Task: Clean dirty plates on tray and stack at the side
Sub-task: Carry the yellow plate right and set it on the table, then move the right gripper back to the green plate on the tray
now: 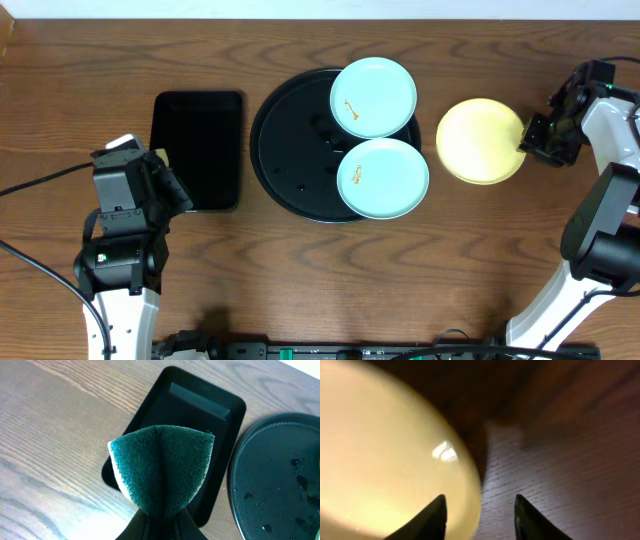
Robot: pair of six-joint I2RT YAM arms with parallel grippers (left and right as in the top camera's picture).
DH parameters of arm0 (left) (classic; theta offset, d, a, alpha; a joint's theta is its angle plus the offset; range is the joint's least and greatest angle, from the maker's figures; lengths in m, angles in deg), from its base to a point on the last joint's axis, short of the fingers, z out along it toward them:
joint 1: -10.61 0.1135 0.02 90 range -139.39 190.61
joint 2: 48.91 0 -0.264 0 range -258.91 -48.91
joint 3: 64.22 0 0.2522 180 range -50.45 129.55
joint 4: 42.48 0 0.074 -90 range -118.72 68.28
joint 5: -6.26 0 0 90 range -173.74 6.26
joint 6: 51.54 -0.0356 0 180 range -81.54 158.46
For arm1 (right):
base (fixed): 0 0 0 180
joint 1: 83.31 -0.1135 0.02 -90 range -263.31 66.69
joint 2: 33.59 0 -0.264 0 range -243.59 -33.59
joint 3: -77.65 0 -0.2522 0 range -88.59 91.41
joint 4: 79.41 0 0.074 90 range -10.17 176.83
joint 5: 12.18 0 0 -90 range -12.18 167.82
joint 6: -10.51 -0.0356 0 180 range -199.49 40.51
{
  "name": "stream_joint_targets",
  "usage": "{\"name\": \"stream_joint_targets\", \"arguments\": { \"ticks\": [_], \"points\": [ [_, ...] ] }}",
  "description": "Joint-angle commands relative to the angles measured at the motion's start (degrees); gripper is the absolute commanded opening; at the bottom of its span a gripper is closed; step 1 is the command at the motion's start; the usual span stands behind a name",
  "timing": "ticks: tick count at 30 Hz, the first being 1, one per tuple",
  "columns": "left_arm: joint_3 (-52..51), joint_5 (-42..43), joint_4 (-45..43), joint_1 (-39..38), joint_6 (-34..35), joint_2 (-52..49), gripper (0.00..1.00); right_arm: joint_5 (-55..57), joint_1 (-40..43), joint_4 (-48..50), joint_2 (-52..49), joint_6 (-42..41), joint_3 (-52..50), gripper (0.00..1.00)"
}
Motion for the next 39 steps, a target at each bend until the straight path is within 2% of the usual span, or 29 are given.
{"name": "stream_joint_targets", "arguments": {
  "ticks": [1,4,8,14,17,20,30,36,39],
  "points": [
    [0.0,0.3,-0.2,0.2,0.0,-0.7,0.08,-4.1,-0.3,-1.6,0.9,3.0,2.0,0.47],
    [0.0,0.3,-0.3,0.2,0.0,-1.1,0.08,-11.4,-0.3,-6.1,1.2,8.3,6.2,0.52],
    [0.0,0.3,-0.8,0.2,0.0,-2.1,0.08,-16.4,-1.3,-13.1,1.9,11.5,11.3,0.59],
    [0.0,1.5,-1.5,0.2,-0.7,-4.2,0.08,-14.4,-4.6,-16.4,2.8,12.8,13.0,0.61],
    [0.0,4.5,-2.0,0.2,-2.6,-4.8,0.08,-13.7,-6.1,-17.4,2.8,11.8,12.2,0.56],
    [0.0,4.6,-2.8,0.2,-2.5,-4.9,0.08,-13.8,-8.7,-17.9,2.8,11.3,10.9,0.55],
    [0.0,7.2,-3.2,0.2,-2.9,-5.1,0.08,-11.6,-22.9,-15.8,2.8,12.5,3.7,0.45],
    [0.0,7.6,-3.2,0.2,-3.0,-5.1,0.08,-2.0,-28.8,-13.8,2.8,7.5,0.8,0.46],
    [0.0,7.7,-3.2,0.2,-3.0,-5.1,0.08,-1.6,-30.5,-13.0,2.8,6.3,-0.7,0.45]
  ]
}}
